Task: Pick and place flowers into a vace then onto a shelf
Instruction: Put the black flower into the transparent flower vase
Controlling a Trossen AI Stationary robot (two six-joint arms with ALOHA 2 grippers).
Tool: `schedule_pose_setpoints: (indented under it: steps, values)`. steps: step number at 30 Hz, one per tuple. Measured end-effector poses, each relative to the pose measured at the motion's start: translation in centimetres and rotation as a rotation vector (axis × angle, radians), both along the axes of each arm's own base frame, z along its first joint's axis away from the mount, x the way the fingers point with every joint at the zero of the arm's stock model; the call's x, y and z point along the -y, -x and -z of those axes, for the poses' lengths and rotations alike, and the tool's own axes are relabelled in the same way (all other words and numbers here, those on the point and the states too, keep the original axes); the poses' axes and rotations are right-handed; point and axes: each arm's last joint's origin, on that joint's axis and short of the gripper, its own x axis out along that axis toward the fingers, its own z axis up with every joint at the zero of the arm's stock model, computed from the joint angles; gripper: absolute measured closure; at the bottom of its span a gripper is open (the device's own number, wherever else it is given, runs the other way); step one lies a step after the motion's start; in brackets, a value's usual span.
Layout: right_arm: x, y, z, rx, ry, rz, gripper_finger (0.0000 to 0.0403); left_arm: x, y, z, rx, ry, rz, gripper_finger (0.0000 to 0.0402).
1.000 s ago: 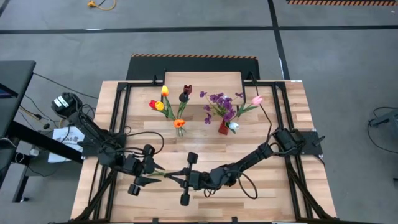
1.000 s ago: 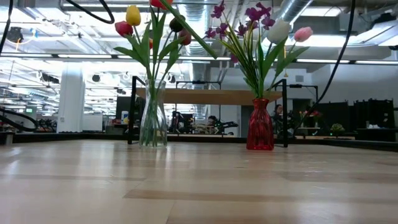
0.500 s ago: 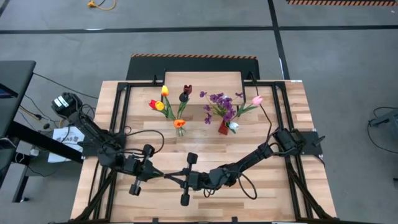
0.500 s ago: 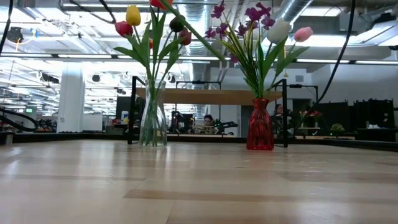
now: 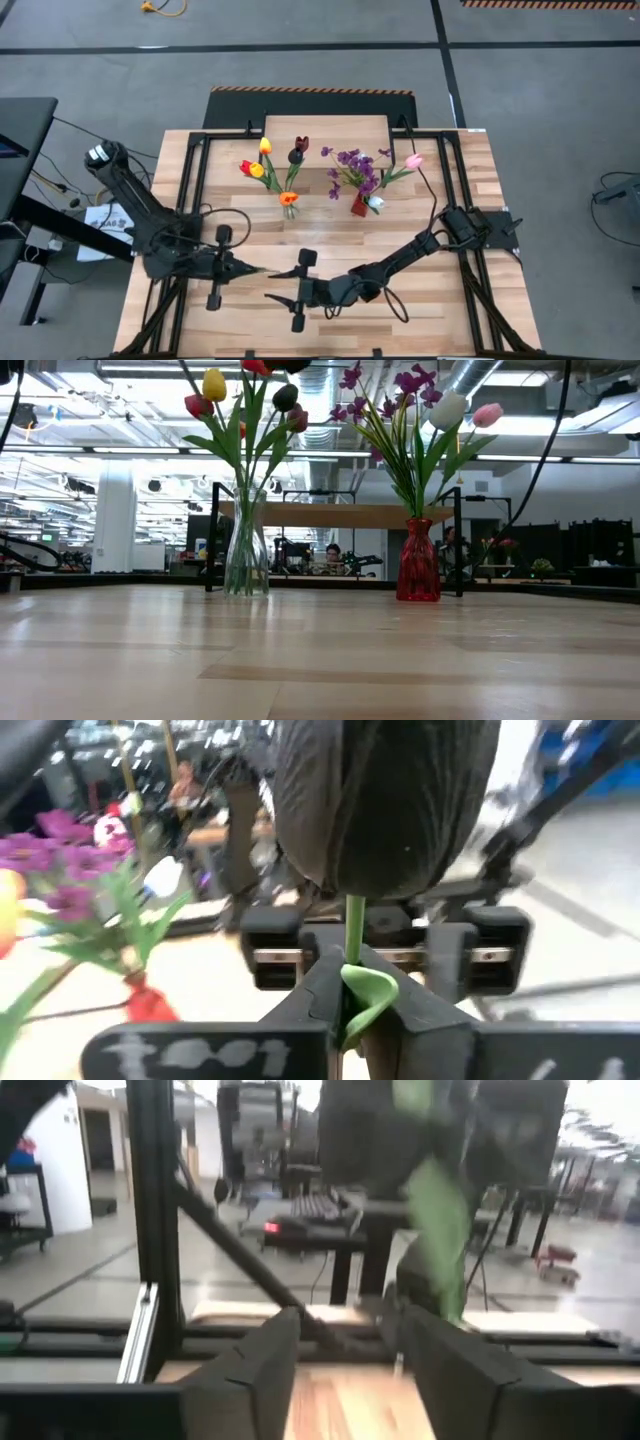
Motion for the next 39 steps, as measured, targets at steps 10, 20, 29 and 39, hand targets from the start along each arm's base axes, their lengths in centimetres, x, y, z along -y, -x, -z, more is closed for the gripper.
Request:
schedule_pose_setpoints:
  steps: [10, 20, 29, 39]
  values:
    - [0.0, 0.1, 1.7, -0.163, -0.057, 0.001, 0.0173, -1.2, 1.3, -7.8, -0.282, -0.022, -0.144, 0.0401]
    - [0.0, 0.2, 3.2, -0.325, -0.090, -0.118, 0.0190, -5.2, 2.6, -14.6, -0.335, 0.087, -0.244, 0.0401]
    - [0.6, 0.0, 3.8, -0.408, -0.154, -0.216, 0.0203, -8.2, 1.2, -18.4, -0.402, -0.006, -0.417, 0.0401]
    - [0.6, 0.0, 3.8, -0.409, -0.154, -0.218, 0.0213, -9.1, -3.3, -19.2, -0.460, -0.090, -0.448, 0.0401]
